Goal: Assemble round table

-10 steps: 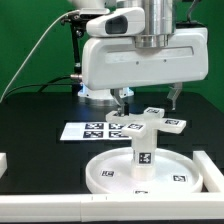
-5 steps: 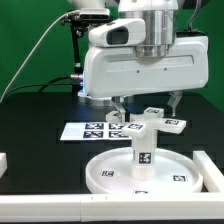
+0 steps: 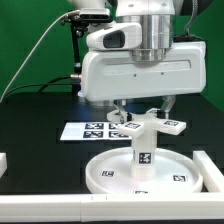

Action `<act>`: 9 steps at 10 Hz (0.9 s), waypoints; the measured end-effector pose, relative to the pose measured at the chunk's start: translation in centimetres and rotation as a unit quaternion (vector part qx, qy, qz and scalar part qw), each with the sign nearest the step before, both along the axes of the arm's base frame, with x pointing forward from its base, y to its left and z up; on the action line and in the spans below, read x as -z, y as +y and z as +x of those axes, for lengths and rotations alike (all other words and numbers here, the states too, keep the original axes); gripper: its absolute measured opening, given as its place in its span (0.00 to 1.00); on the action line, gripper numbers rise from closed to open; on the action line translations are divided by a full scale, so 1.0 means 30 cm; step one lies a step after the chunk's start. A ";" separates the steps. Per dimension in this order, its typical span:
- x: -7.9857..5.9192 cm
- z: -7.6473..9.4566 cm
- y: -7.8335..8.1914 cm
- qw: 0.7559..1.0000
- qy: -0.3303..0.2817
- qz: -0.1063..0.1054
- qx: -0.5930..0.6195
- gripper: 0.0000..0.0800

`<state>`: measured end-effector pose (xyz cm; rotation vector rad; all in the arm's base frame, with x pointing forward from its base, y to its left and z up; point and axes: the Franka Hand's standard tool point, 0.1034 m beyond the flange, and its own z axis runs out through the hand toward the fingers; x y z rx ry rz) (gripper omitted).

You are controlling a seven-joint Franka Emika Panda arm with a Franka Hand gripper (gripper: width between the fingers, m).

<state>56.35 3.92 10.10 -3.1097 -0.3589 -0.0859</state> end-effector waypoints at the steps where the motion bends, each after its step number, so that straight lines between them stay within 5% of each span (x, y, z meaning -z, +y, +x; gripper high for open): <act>1: 0.000 0.000 0.000 1.000 0.000 0.000 0.001 0.55; 5: 0.002 0.001 0.005 0.983 -0.005 0.012 0.181 0.55; 9: 0.000 -0.002 0.001 0.903 -0.016 0.039 0.428 0.55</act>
Offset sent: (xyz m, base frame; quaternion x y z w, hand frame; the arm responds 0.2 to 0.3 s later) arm 0.0000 0.0000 0.0000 0.0000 0.0000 0.1938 0.9810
